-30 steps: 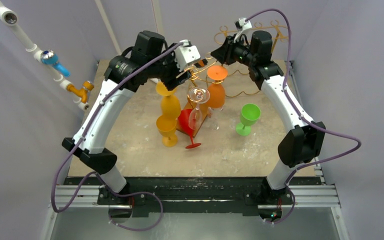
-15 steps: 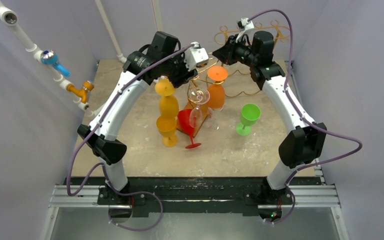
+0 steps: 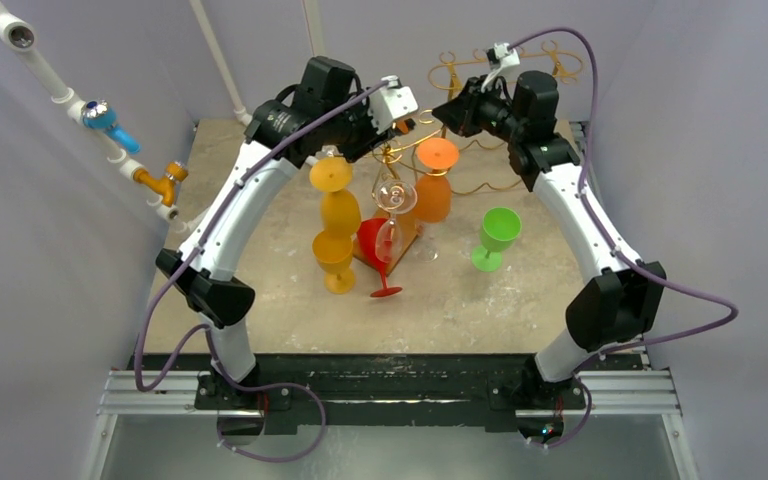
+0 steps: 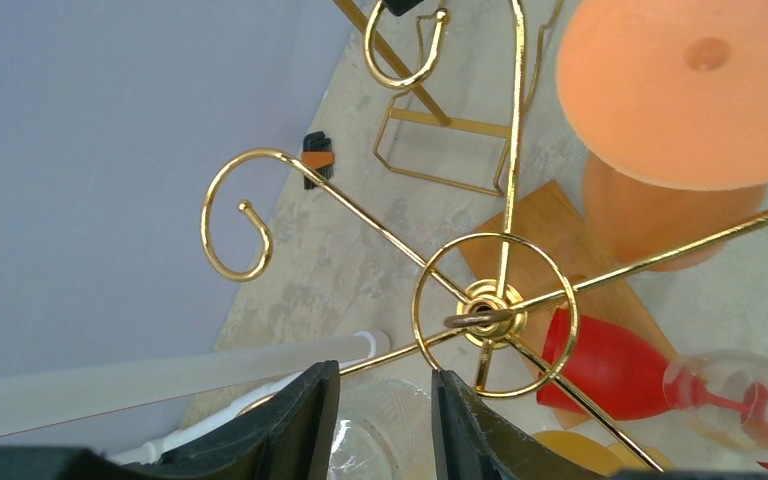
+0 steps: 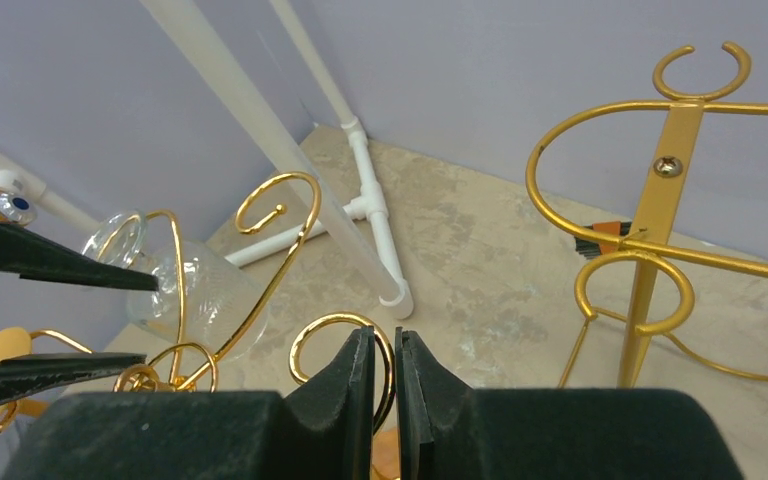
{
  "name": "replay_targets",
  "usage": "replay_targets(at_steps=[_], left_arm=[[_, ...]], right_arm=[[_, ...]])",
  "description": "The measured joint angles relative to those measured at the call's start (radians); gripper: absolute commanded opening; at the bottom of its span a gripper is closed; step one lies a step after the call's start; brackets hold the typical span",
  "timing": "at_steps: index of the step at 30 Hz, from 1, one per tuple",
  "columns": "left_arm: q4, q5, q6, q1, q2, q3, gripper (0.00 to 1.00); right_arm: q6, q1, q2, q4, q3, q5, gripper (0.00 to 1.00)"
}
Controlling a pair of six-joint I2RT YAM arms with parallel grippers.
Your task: Place the wine glass upside down on the wine glass rack
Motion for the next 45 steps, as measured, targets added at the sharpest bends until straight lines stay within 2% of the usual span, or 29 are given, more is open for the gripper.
replay_targets(at_steps=[24,34,39,45], left_arm=[[0.032,-0.018,0.016,-0.003,0.034,0.01,0.4],[-0.011,-0.012,0.021,-0.003,0.083,0.135,0.6],[-0.034,-0.004,0.038,-0.01,0.074,0.156,0.63],[-0.095,0.009,0.08,-0.042,0.042,0.111,0.63]], right_arm=[[0.035,-0.005,-0.157,-0.007,-0.142,0.064,0.0],[0.076,-0.005,-0.19,0.005,-0.181,0.092,0.0],[0.087,-0.005,-0.196,0.016,-0.19,0.094,0.0],[0.092,-0.005,-0.195,0.016,-0.19,0.093,0.0]])
